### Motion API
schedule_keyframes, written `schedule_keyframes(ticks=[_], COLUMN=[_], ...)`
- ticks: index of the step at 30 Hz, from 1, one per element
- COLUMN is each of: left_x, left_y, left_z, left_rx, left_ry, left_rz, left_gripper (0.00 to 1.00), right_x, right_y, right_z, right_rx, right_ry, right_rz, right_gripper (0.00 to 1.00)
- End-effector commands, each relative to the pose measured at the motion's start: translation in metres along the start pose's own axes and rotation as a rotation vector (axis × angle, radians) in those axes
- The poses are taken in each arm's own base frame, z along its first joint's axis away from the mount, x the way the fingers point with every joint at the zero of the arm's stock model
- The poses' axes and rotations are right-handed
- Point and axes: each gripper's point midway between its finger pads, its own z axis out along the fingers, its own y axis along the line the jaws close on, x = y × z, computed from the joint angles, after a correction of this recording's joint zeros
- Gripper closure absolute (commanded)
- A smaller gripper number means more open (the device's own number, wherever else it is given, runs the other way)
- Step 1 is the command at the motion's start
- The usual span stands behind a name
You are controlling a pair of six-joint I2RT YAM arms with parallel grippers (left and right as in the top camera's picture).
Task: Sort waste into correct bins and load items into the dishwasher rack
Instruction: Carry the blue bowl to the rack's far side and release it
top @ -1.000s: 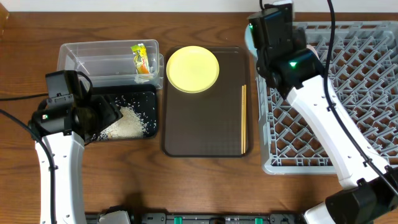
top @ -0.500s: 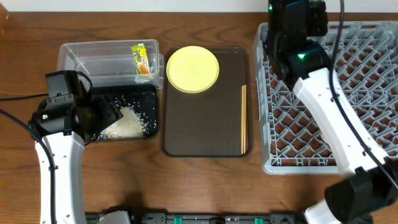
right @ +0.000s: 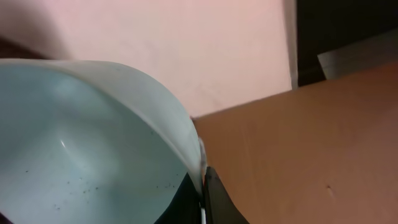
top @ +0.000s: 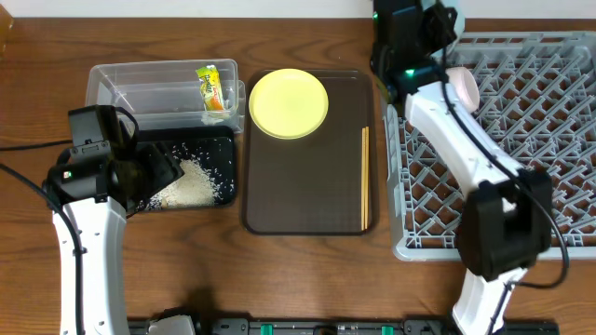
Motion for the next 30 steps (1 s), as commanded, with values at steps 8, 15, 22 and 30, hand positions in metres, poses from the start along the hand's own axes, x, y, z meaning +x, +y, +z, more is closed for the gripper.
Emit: schedule_keyframes(ticks=[8, 15, 22, 30], left_x=[-0.001, -0.001, 0.0, 0.0], left_y=[0.002, 0.002, 0.003, 0.003], left_z=[-0.001, -0.001, -0.001, -0.001], left_rx=[-0.007, -0.007, -0.01, -0.01], left_ry=[-0.002, -0.002, 0.004, 0.006], left_rz=[-0.015, -0.015, -0.015, -0.016], left_gripper=[0.27, 0.27, 0.27, 0.27], right_x=[0.039, 0.063, 0.062, 0.047], right_y=[0.018, 0.04, 0.024, 0.009], right_z=[0.015, 0.012, 0.012, 0.019], right_rx=[0.066, -0.023, 0.069, 0.126], right_ry=[0.152, 0.202, 0.214, 0.178], right_rz=[-0.034, -0.012, 0.047, 0.154], right_gripper=[0.99, 0.99, 0.99, 0.99])
